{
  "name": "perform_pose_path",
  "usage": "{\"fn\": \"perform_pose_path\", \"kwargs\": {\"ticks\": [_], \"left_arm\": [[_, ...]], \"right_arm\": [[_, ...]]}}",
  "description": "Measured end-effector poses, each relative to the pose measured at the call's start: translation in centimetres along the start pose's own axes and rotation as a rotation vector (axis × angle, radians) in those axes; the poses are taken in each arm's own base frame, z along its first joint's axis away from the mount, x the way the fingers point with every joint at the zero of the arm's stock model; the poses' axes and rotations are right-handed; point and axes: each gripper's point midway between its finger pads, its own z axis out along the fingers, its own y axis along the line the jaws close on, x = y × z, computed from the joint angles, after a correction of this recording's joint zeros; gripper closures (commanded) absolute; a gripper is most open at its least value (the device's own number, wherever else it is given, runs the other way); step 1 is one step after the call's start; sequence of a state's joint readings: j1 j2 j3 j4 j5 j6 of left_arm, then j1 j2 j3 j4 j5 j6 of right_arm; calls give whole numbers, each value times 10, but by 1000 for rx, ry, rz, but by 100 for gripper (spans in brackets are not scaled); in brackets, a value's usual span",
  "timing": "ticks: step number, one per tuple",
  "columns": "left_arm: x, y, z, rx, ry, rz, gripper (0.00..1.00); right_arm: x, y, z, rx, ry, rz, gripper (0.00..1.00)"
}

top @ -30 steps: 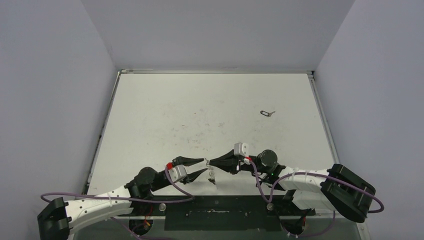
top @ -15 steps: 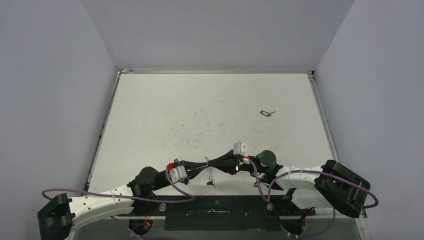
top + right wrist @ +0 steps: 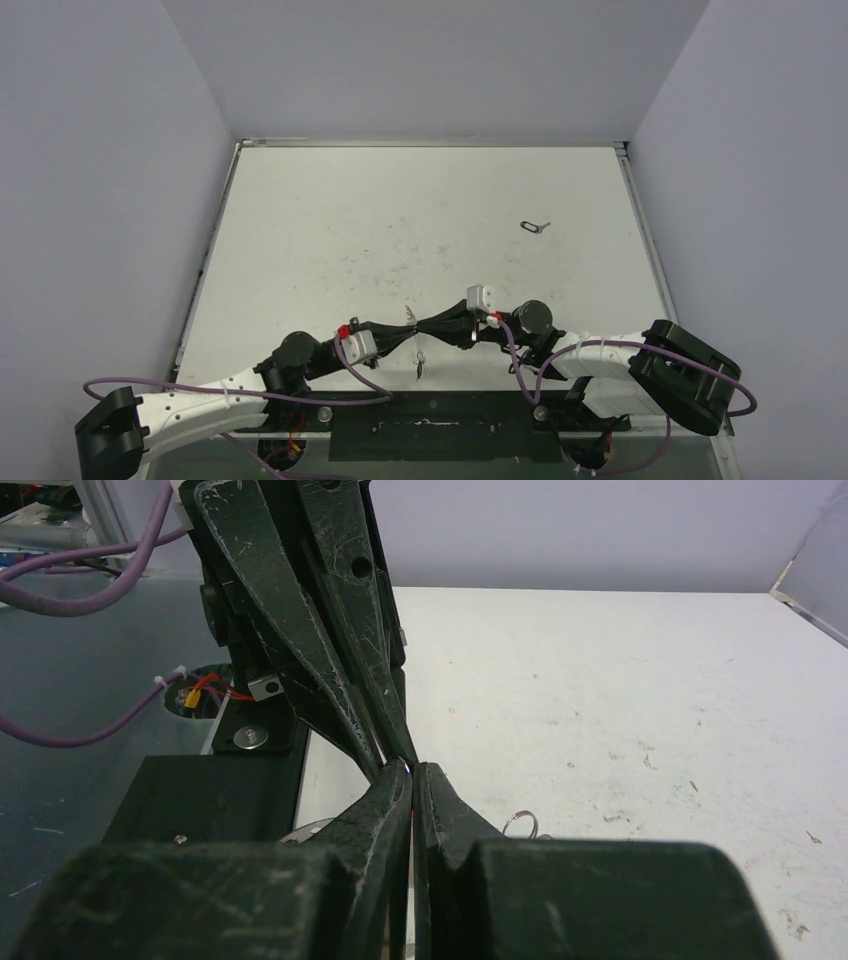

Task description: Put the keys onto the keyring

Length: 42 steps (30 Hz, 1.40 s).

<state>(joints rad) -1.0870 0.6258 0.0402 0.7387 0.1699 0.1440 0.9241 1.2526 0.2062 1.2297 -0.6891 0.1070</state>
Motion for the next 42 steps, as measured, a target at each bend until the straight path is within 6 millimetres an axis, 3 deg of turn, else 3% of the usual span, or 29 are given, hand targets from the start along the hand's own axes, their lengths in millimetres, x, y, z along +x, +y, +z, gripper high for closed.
{"fn": "perform_pose_path", "kwargs": {"ticks": [3, 6, 10, 14, 20, 28, 33, 42], "left_arm": [[0, 1, 1, 0, 14, 0, 100], [3, 1, 2, 2, 46, 2, 100], [3, -1, 3, 28, 115, 1, 100], [-1, 1, 4, 31, 191, 1, 100], [-5, 9, 5, 30, 367, 2, 100], [17, 11, -2, 61, 645, -4, 100], [16, 12, -5, 87, 732, 9, 100], [17, 11, -11, 130, 792, 42, 100]], "right_arm": [[0, -2, 0, 9, 1, -6, 100], [3, -3, -2, 16, 16, -6, 78], [2, -7, -6, 47, 45, -24, 59], [-13, -5, -12, 55, 41, -84, 49], [-30, -4, -20, 66, 47, -163, 51], [-3, -5, -21, 45, 159, -147, 67], [12, -7, -19, 33, 217, -130, 68], [23, -11, -10, 16, 243, -119, 68]]}}
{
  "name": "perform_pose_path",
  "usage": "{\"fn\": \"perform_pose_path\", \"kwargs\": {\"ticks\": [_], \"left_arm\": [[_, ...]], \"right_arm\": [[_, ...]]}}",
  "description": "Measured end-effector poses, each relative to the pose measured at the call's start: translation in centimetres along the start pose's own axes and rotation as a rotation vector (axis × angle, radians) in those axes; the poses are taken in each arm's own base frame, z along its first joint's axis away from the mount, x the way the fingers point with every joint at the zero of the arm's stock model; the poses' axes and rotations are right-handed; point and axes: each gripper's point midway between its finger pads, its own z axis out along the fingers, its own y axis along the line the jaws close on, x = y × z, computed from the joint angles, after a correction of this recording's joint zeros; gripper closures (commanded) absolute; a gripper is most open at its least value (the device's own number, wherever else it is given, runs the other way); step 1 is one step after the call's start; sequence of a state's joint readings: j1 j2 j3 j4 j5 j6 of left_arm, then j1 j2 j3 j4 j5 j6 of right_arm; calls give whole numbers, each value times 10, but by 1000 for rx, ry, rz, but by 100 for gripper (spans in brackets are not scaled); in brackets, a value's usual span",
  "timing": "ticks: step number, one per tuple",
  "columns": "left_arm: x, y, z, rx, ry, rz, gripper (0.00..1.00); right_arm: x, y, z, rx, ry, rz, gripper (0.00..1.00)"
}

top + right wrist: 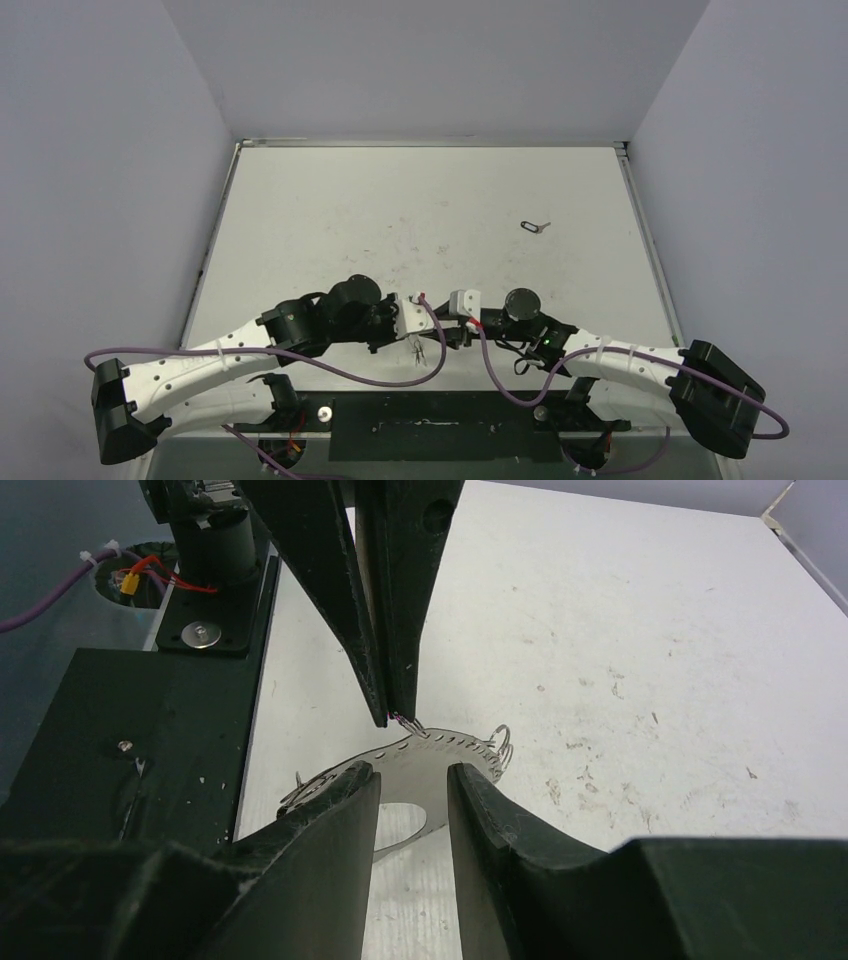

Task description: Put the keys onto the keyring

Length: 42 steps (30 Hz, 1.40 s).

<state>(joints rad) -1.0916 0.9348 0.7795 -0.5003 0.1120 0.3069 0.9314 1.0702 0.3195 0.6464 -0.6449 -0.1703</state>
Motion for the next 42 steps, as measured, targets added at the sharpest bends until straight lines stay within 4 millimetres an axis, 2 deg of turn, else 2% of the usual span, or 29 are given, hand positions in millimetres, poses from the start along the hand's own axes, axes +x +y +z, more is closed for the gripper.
{"fn": "perform_pose_path", "kwargs": {"ticks": [13, 21, 29, 31, 34, 41, 42], "left_arm": [[-10, 2, -10, -9, -51, 51, 100], [-8, -1, -5, 17, -39, 53, 100], [-8, -2, -4, 24, -36, 59, 100], [-8, -2, -4, 23, -36, 60, 100], [-7, -1, -4, 18, -35, 64, 100], [-7, 1, -5, 11, -32, 70, 100], [-7, 1, -5, 11, -32, 70, 97]], "right_arm": [[-8, -1, 7, -16, -35, -18, 69], [-16, -1, 12, -24, -48, -28, 72], [-8, 4, 18, -55, -28, -20, 75], [-8, 4, 18, -58, -28, -23, 81], [-8, 6, 19, -69, -29, -27, 98], [-5, 7, 19, -79, -22, -34, 100], [-5, 8, 20, -79, -22, -34, 100]]}}
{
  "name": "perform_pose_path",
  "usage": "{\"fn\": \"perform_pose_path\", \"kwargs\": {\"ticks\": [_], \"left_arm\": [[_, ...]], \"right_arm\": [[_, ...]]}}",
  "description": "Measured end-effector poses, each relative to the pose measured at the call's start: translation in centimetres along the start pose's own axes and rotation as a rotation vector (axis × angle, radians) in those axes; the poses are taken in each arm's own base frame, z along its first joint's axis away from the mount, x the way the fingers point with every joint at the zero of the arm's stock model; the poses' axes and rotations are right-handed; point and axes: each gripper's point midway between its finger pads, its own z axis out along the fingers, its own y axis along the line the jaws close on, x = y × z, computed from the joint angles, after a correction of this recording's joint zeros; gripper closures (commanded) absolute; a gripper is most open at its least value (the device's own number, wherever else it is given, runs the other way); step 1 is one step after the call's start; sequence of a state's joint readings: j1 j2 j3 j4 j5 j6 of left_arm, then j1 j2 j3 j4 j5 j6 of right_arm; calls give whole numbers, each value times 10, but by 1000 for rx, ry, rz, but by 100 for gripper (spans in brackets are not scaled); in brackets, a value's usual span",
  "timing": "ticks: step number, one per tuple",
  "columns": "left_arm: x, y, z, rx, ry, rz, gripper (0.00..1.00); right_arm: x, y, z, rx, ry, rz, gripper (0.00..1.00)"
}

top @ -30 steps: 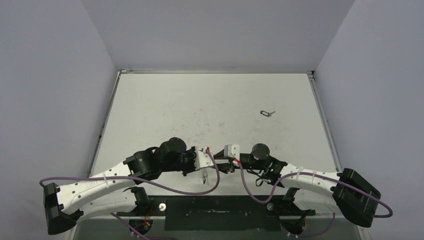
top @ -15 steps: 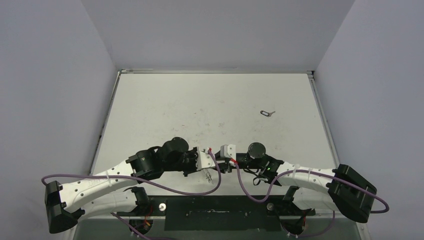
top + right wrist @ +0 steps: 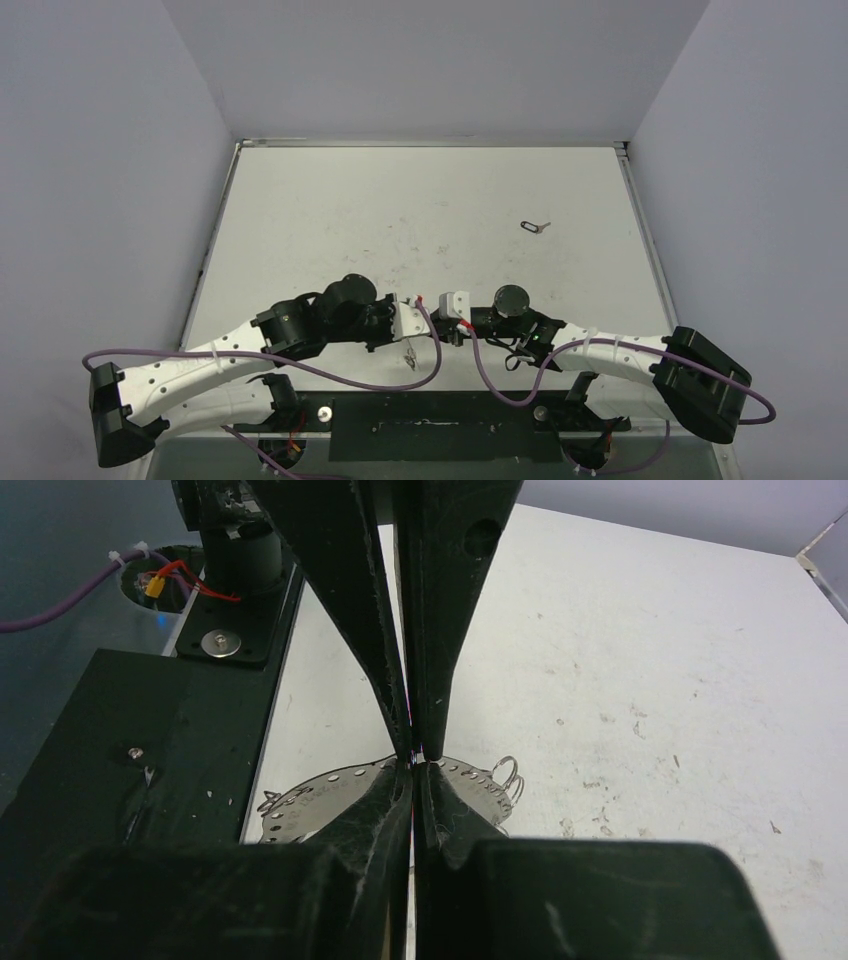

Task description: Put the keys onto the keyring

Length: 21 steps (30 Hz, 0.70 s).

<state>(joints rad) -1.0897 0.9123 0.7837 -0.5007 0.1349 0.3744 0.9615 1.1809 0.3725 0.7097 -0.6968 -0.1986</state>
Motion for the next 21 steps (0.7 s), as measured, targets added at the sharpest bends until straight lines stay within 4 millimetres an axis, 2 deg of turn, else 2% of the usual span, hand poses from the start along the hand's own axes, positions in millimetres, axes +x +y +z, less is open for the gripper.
{"fn": "perform_pose_path", "kwargs": {"ticks": [2, 7, 14, 21], "left_arm": [[0, 1, -1, -5, -3, 0, 77], [-6, 8, -10, -75, -77, -20, 58], [6, 18, -26, -238, -225, -113, 58], [30, 5, -13, -256, -398, -151, 65]], "right_arm": [[-1, 0, 0, 1, -3, -1, 100], [-3, 0, 0, 7, -14, 2, 100], [-1, 1, -2, 18, -29, 13, 100], [0, 3, -5, 28, -44, 25, 100]]}}
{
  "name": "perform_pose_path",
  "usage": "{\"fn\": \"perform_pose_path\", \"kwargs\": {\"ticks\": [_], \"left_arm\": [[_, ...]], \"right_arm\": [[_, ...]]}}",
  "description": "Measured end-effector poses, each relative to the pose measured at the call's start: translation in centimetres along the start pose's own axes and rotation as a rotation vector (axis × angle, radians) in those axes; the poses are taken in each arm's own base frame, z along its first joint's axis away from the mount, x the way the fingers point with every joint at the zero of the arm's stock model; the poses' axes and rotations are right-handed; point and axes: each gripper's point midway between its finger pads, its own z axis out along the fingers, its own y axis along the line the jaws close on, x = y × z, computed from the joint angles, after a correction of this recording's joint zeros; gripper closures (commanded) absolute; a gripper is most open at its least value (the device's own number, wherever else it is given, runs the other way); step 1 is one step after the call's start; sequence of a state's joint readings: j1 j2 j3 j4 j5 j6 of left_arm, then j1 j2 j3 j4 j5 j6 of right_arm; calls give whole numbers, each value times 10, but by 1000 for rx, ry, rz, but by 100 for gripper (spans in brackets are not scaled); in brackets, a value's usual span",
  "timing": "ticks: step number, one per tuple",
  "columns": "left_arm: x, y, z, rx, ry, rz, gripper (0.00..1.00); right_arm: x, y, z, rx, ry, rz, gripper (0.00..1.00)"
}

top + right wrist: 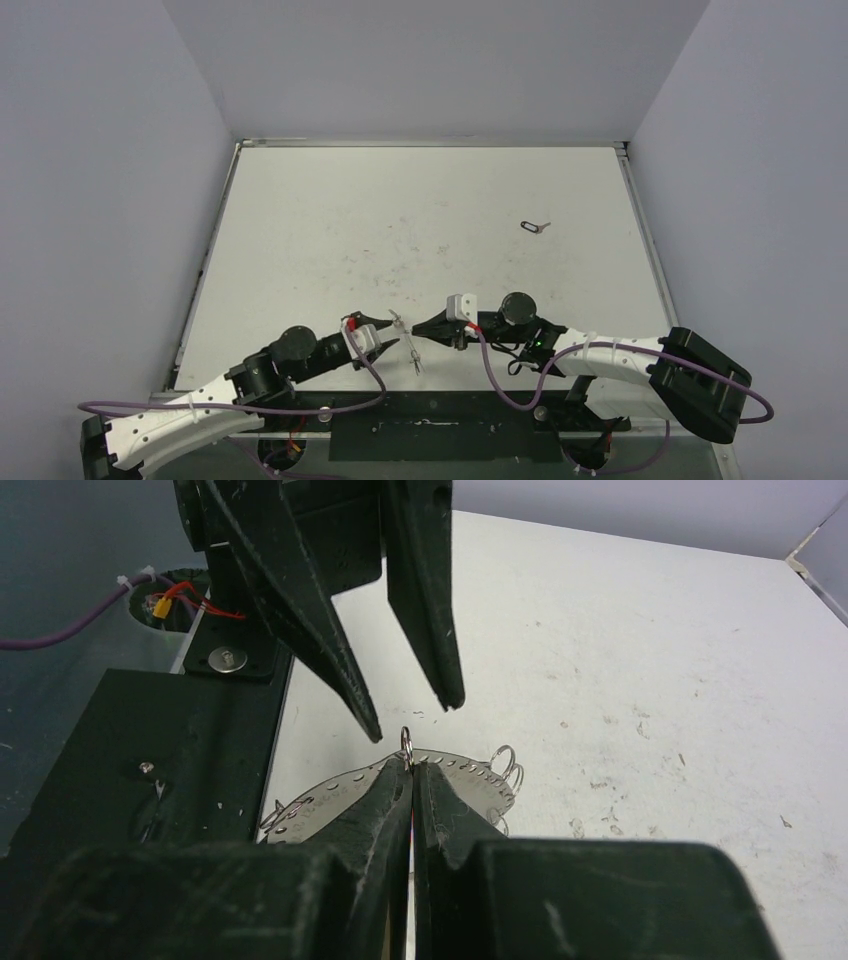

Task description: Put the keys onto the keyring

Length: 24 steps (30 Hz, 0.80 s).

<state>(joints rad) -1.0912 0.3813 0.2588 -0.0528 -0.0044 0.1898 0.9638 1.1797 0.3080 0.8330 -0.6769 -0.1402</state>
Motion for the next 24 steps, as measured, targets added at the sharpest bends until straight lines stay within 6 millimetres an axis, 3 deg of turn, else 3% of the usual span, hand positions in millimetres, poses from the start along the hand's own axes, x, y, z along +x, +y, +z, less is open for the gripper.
{"fn": "perform_pose_path", "kwargs": {"ticks": [5, 13, 18, 24], "left_arm": [[7, -14, 5, 52, -125, 14, 72], [-18, -20, 10, 88, -261, 49, 73], [-18, -21, 17, 93, -258, 55, 74], [-10, -21, 23, 96, -221, 68, 93]], "right_arm": [[-3, 1, -1, 6, -20, 9, 100], [-6, 0, -1, 14, -40, 25, 100], [-8, 0, -1, 15, -48, 28, 100], [-6, 1, -1, 13, -42, 35, 100]]}}
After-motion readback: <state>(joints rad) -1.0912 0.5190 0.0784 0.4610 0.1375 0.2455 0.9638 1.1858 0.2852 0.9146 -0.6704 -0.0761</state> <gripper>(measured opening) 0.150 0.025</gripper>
